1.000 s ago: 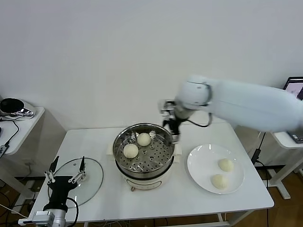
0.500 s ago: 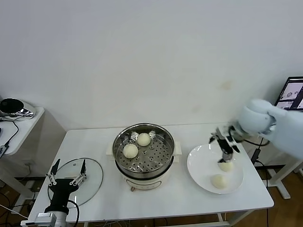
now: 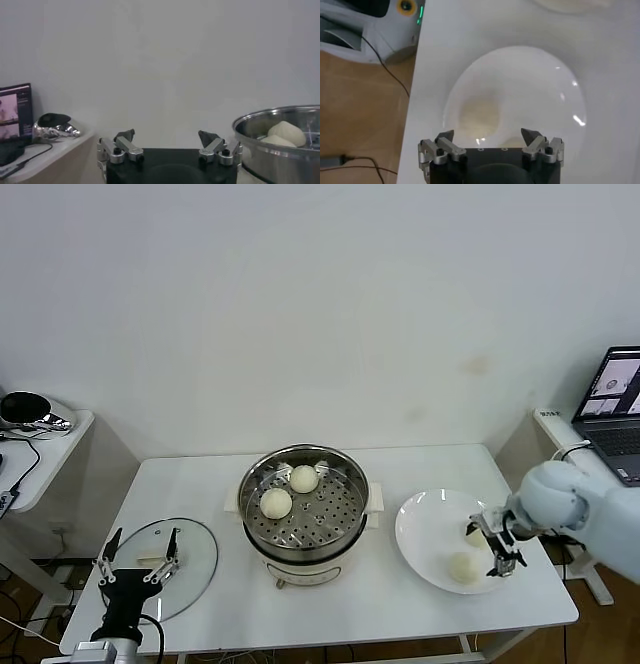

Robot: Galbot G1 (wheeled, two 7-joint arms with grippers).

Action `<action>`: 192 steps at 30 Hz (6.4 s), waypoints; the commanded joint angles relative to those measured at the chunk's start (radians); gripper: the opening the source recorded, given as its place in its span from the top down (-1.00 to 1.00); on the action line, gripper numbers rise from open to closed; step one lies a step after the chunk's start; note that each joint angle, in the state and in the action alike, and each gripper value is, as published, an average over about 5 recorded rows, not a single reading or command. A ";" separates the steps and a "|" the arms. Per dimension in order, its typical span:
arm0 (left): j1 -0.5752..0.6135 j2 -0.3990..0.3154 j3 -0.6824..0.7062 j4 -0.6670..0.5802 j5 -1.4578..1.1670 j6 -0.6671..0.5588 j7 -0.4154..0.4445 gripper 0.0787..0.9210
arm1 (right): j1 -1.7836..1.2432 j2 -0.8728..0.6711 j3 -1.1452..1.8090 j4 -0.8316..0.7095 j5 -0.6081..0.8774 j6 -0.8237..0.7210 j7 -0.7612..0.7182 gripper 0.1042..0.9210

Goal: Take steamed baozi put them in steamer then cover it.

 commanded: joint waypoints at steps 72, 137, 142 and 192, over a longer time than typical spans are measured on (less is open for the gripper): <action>-0.008 -0.017 -0.027 -0.014 -0.016 -0.012 -0.005 -0.77 | 0.600 0.798 -0.411 -0.165 0.194 0.362 0.042 0.07; -0.048 0.035 0.026 0.028 -0.023 -0.013 -0.003 -0.77 | 0.018 -0.049 0.139 -0.144 -0.020 0.072 -0.063 -0.76; -0.037 0.032 0.022 0.025 -0.017 -0.013 -0.003 -0.77 | -0.155 -0.012 0.313 -0.233 -0.103 0.100 -0.056 -0.76; -0.012 0.011 -0.011 0.022 -0.011 -0.017 -0.004 -0.77 | -0.100 0.246 0.298 -0.470 -0.164 0.106 -0.044 -0.16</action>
